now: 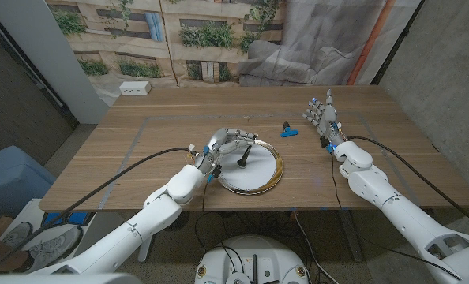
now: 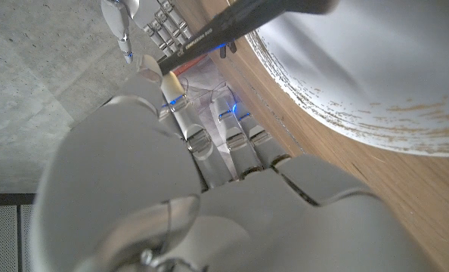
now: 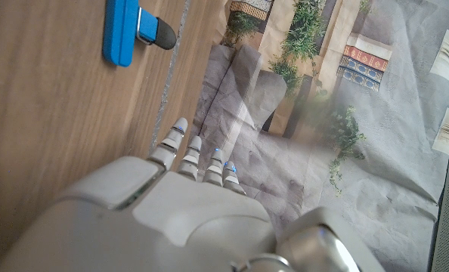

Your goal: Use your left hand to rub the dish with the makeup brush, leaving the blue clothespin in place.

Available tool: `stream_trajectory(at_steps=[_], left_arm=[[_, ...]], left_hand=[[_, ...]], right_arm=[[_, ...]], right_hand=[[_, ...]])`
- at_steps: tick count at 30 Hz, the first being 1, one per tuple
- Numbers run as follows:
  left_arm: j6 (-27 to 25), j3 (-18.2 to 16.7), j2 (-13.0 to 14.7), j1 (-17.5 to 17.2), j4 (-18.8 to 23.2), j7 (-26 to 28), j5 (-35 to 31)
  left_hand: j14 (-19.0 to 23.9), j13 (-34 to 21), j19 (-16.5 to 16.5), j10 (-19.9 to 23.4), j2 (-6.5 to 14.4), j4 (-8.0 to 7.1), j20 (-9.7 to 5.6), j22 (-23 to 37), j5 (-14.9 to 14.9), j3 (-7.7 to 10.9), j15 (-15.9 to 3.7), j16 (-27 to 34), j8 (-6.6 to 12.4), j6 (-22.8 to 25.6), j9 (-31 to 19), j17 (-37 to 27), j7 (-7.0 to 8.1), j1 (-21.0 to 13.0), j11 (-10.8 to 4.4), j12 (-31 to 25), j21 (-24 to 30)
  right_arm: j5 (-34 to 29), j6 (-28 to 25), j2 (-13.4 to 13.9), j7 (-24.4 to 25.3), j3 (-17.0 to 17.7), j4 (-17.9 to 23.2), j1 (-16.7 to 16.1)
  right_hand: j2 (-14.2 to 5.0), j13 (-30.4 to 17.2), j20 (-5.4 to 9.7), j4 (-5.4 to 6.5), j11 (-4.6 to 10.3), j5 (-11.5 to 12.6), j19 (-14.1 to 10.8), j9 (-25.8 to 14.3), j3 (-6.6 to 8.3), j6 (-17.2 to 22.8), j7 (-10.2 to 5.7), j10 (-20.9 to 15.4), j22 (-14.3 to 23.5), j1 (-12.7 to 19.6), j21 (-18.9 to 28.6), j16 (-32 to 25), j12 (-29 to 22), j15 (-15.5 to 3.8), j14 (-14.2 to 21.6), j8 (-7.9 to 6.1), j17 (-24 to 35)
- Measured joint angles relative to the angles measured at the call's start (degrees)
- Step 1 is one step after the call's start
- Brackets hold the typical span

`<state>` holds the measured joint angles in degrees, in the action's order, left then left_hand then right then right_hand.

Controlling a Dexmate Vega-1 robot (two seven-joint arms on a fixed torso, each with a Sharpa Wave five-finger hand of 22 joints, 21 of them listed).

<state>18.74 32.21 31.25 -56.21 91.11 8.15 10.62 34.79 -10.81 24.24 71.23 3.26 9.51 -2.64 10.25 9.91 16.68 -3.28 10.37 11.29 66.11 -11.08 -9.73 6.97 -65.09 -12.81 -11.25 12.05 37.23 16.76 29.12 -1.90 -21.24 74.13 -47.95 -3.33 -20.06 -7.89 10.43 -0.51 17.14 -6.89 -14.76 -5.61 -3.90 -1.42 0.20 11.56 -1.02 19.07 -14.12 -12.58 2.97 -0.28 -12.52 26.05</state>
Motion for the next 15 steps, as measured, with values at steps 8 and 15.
stream_trajectory(at_steps=[8,15], left_arm=[[-0.3,-0.8,0.2,0.1,0.7,1.3,-0.8],[-1.4,-1.5,0.5,0.1,1.7,2.8,-1.5]], left_hand=[[0.0,0.0,0.0,0.0,0.0,0.22,0.0,0.0,0.0,-0.23,0.0,0.0,0.0,0.0,0.0,0.0,0.0,0.0,0.0,0.0,0.0],[0.0,0.0,0.0,0.0,0.0,0.22,0.0,0.0,0.0,-0.23,0.0,0.0,0.0,0.0,0.0,0.0,0.0,0.0,0.0,0.0,0.0]], right_arm=[[0.0,0.0,0.0,0.0,0.0,0.0,0.0],[0.0,0.0,0.0,0.0,0.0,0.0,0.0]], right_hand=[[0.0,0.0,0.0,0.0,0.0,0.0,0.0,0.0,0.0,0.0,0.0,0.0,0.0,0.0,0.0,0.0,0.0,0.0,0.0,0.0,0.0],[0.0,0.0,0.0,0.0,0.0,0.0,0.0,0.0,0.0,0.0,0.0,0.0,0.0,0.0,0.0,0.0,0.0,0.0,0.0,0.0,0.0]])
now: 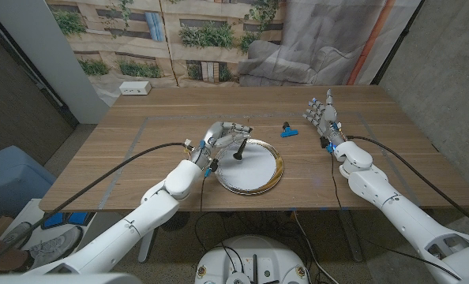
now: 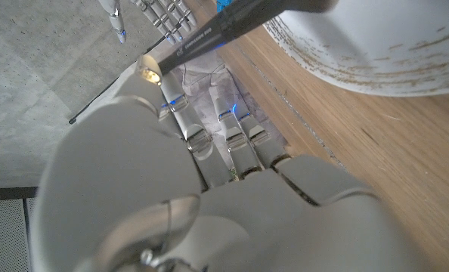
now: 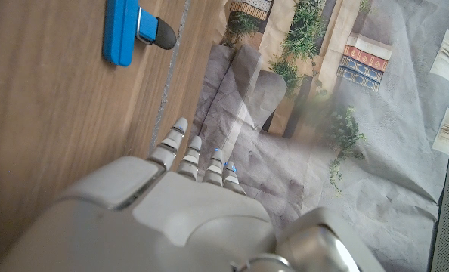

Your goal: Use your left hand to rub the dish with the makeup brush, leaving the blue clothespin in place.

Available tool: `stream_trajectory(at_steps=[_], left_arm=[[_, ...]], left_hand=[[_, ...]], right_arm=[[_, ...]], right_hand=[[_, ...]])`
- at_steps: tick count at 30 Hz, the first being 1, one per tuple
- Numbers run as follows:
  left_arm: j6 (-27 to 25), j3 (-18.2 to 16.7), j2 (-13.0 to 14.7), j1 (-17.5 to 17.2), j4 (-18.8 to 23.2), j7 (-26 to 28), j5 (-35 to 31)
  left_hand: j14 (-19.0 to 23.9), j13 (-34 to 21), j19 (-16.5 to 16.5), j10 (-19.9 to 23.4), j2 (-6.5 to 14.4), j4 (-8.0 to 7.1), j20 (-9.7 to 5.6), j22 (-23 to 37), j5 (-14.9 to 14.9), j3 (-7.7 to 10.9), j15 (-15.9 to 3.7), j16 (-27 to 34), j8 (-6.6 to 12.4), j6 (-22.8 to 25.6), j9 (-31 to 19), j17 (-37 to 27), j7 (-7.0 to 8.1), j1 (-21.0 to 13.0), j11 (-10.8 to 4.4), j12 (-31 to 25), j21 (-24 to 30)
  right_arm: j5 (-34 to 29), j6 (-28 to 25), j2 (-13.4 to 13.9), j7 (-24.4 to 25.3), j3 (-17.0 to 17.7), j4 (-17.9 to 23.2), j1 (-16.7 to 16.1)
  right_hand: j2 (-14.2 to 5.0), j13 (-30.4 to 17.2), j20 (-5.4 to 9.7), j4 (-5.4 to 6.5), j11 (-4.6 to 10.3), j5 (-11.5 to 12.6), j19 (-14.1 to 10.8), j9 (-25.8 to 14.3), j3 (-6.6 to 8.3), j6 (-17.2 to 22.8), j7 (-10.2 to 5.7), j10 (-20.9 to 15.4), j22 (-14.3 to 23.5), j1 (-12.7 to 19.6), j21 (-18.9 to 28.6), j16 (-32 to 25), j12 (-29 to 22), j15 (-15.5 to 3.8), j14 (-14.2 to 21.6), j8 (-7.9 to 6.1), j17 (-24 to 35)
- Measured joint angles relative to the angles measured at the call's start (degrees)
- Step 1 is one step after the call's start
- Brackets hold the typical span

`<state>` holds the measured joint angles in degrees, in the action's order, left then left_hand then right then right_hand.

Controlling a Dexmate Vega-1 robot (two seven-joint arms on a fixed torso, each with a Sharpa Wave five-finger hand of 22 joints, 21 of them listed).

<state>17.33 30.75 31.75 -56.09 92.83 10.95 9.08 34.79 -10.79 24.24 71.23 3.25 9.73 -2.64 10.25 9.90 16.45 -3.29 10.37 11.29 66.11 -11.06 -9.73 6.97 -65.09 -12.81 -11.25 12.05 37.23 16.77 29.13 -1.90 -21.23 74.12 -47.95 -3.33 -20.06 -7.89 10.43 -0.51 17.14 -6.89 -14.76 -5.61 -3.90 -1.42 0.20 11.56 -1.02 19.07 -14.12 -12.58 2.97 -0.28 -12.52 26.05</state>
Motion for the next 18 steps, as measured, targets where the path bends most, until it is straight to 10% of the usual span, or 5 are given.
stream_trajectory(at_steps=[18], left_arm=[[-5.2,-1.7,1.4,-0.2,4.7,3.9,-3.1]], left_hand=[[0.0,0.0,0.0,0.0,0.0,0.0,0.0,0.0,-0.1,0.0,0.0,0.0,0.0,0.0,0.0,0.0,0.0,0.0,0.0,0.1,0.0]], right_arm=[[0.0,0.0,0.0,0.0,0.0,0.0,0.0]], right_hand=[[0.0,0.0,0.0,0.0,0.0,0.0,0.0,0.0,0.0,0.0,0.0,0.0,0.0,0.0,0.0,0.0,0.0,0.0,0.0,0.0,0.0]])
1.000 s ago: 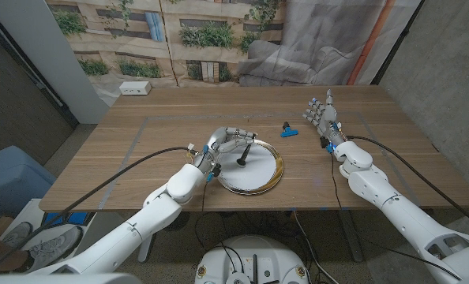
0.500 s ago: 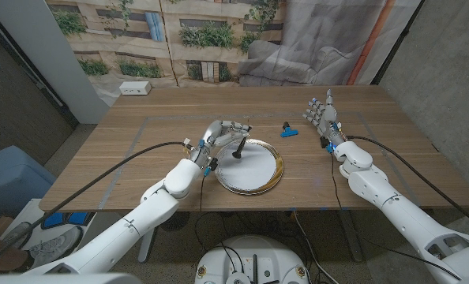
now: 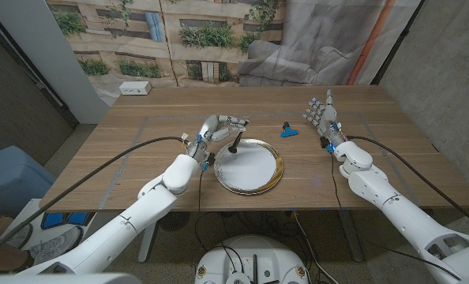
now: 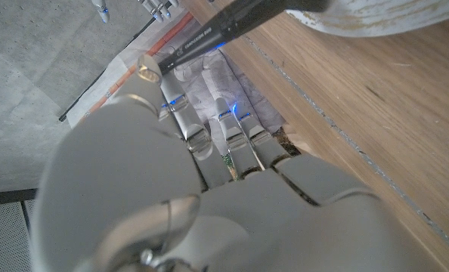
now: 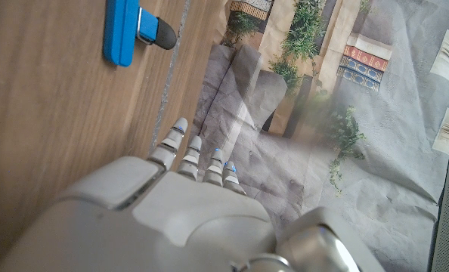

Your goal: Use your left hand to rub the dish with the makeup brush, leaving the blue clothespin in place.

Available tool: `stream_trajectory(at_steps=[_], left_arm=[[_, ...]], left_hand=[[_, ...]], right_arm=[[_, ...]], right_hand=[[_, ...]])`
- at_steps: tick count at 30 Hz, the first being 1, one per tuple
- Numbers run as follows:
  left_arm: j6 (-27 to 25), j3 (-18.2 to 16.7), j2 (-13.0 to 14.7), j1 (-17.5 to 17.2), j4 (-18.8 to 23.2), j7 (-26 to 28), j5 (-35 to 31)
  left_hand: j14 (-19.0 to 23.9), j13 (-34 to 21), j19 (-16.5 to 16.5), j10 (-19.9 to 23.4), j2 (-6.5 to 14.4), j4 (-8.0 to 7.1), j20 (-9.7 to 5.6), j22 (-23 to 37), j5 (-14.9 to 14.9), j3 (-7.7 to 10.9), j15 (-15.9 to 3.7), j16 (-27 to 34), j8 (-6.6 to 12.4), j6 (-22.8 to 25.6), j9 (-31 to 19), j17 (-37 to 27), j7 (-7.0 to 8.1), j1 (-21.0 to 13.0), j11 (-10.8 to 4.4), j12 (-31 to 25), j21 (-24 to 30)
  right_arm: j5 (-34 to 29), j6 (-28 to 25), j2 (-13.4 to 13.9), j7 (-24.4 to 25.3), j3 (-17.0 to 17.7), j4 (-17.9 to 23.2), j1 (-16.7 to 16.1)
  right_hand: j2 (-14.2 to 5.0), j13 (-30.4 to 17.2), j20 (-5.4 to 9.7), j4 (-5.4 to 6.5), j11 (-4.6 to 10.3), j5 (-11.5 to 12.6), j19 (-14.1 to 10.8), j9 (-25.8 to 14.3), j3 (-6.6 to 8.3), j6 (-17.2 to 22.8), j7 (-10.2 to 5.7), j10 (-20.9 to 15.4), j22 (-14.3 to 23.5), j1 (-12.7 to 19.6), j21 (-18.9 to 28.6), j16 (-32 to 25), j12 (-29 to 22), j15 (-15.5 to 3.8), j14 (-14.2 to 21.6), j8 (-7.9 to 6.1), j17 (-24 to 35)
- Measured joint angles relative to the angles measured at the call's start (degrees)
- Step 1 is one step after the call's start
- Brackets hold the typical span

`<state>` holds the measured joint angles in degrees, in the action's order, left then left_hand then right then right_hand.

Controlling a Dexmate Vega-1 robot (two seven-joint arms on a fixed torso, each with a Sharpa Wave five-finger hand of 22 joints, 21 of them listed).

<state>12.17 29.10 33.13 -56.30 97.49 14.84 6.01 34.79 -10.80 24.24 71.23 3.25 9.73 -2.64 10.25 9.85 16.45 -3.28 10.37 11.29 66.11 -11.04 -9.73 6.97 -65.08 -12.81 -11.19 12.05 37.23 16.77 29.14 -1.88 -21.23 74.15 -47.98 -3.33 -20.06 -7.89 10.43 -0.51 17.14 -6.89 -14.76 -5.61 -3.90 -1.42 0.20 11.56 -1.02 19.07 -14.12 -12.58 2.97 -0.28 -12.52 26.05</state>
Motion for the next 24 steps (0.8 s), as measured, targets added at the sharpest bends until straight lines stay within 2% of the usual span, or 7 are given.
stream_trajectory(at_steps=[24], left_arm=[[-9.5,-1.6,4.3,0.2,6.1,4.7,-8.0]], left_hand=[[0.4,0.0,0.0,0.2,0.0,0.01,0.0,0.0,0.3,-0.46,0.0,0.0,-0.01,0.2,0.0,0.0,-0.23,0.0,-0.2,-0.1,0.0]], right_arm=[[0.0,0.0,0.0,0.0,0.0,0.0,0.0]], right_hand=[[0.0,0.0,0.0,0.0,0.0,0.0,0.0,0.0,0.0,0.0,0.0,0.0,0.0,0.0,0.0,0.0,0.0,0.0,0.0,0.0,0.0]])
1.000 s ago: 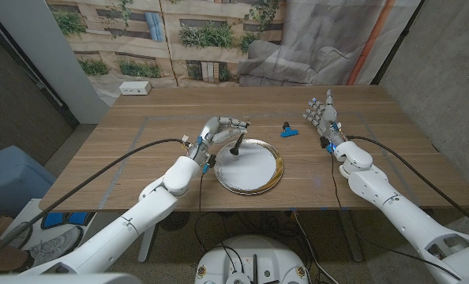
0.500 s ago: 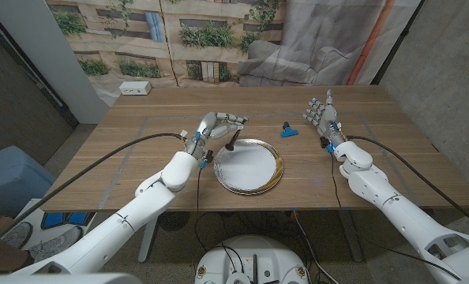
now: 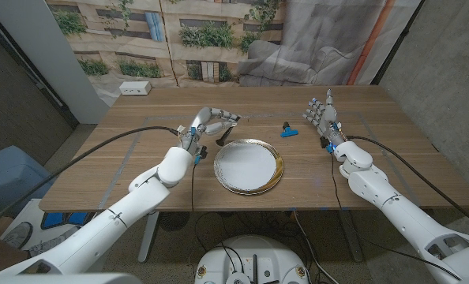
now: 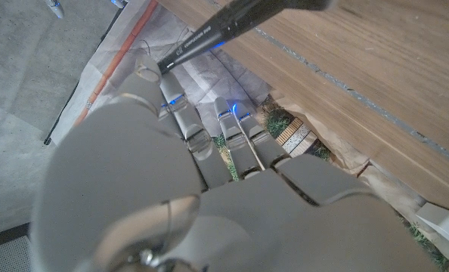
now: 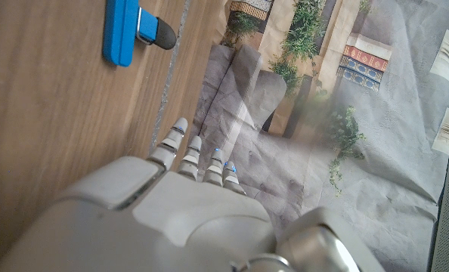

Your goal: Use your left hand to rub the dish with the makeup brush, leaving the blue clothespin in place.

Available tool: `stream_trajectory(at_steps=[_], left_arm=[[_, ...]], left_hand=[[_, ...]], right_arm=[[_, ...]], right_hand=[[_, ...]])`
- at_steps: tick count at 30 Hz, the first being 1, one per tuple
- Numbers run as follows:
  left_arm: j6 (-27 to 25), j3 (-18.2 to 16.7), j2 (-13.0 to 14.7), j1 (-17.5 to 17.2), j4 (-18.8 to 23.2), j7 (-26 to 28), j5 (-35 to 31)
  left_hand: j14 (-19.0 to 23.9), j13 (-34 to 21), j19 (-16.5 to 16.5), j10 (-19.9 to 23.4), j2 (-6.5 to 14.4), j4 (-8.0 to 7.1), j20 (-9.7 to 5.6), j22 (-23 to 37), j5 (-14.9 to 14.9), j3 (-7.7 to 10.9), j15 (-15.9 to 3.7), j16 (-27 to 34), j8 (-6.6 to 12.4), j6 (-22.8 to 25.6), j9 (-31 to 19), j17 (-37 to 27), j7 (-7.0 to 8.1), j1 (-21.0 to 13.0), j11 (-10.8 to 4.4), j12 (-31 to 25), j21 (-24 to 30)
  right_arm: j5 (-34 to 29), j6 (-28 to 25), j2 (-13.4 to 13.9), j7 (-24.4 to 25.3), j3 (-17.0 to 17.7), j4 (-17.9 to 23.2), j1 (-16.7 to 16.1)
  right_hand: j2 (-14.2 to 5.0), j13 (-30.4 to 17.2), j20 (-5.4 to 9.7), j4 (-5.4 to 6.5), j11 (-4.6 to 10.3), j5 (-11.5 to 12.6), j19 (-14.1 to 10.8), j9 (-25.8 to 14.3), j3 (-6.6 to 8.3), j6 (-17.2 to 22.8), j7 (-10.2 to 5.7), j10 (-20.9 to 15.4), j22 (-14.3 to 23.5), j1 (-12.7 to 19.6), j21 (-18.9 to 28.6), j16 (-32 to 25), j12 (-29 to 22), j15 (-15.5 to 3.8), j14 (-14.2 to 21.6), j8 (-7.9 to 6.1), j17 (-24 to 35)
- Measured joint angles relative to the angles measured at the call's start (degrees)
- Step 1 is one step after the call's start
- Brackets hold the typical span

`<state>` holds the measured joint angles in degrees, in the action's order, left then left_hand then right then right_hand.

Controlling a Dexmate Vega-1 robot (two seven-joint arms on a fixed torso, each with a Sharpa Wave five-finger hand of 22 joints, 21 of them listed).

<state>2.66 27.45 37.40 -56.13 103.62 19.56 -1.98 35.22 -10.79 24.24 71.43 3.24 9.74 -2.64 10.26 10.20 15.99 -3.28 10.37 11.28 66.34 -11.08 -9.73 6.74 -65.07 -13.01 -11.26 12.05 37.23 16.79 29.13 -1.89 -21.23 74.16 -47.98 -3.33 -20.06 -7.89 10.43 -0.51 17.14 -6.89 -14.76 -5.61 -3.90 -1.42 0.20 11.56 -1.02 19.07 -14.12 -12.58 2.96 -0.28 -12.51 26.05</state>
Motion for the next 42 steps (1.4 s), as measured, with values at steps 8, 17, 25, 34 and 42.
stream_trajectory(at_steps=[8,17,25,34,42], left_arm=[[-1.9,0.0,1.5,1.0,0.4,0.8,-3.4],[-1.5,0.8,2.8,2.7,-1.4,1.5,-7.3],[0.0,1.5,3.5,4.0,-3.6,2.2,-10.6],[2.5,2.4,5.0,5.6,-6.4,2.8,-14.7],[4.6,3.1,6.4,6.5,-8.6,4.0,-18.6]], left_hand=[[0.2,0.0,0.2,0.0,0.0,0.0,0.2,0.0,0.0,0.0,0.21,0.0,0.0,0.0,0.0,0.0,0.0,0.0,0.0,0.0,0.0],[0.5,0.0,0.2,0.0,0.1,0.01,0.2,0.0,0.0,-0.01,-0.11,0.2,0.0,0.0,0.0,0.0,0.01,-0.4,0.0,0.0,0.0],[0.5,0.0,0.2,0.0,0.2,0.07,0.2,0.0,0.0,-0.08,-0.11,0.2,0.0,0.0,0.0,0.0,0.01,-0.6,0.0,0.1,0.0],[0.5,0.0,0.4,0.0,0.2,0.07,-0.01,0.0,0.0,-0.08,-0.11,0.2,0.0,0.0,0.0,0.0,0.01,-0.6,0.0,0.1,0.0],[0.5,0.0,0.4,0.0,0.2,0.07,-0.01,0.0,-0.1,-0.08,-0.11,0.2,0.0,0.0,0.0,0.0,0.01,-0.6,0.0,0.1,0.0]], right_arm=[[0.0,0.0,0.0,0.0,0.0,0.0,0.0],[0.0,0.0,0.0,0.0,0.0,0.0,0.0],[0.0,0.0,0.0,0.0,0.0,0.0,0.0],[0.0,0.0,0.0,0.0,0.0,0.1,0.0],[0.0,0.0,0.0,0.0,0.0,0.1,0.0]], right_hand=[[0.0,0.0,0.0,0.0,0.0,0.0,0.0,0.0,0.0,0.0,0.0,0.0,0.0,0.0,0.0,0.0,0.0,0.0,0.0,0.0,0.0],[0.0,0.0,0.0,0.0,0.0,0.0,0.0,0.0,0.0,0.0,0.0,0.0,0.0,0.0,0.0,0.0,0.0,0.0,0.0,0.0,0.0],[0.0,0.0,0.0,0.0,0.0,0.0,0.0,0.0,0.0,0.0,0.0,0.0,0.0,0.0,0.0,0.0,0.0,0.0,0.0,0.0,0.0],[0.0,0.0,0.0,0.0,0.0,0.0,0.0,0.0,0.0,0.0,0.0,0.0,0.0,0.0,0.0,0.0,0.0,0.0,0.0,0.0,0.0],[0.0,0.0,0.0,0.0,0.0,0.0,0.0,0.0,0.0,0.0,0.0,0.0,0.0,0.0,0.0,0.0,0.0,0.0,0.0,0.0,0.0]])
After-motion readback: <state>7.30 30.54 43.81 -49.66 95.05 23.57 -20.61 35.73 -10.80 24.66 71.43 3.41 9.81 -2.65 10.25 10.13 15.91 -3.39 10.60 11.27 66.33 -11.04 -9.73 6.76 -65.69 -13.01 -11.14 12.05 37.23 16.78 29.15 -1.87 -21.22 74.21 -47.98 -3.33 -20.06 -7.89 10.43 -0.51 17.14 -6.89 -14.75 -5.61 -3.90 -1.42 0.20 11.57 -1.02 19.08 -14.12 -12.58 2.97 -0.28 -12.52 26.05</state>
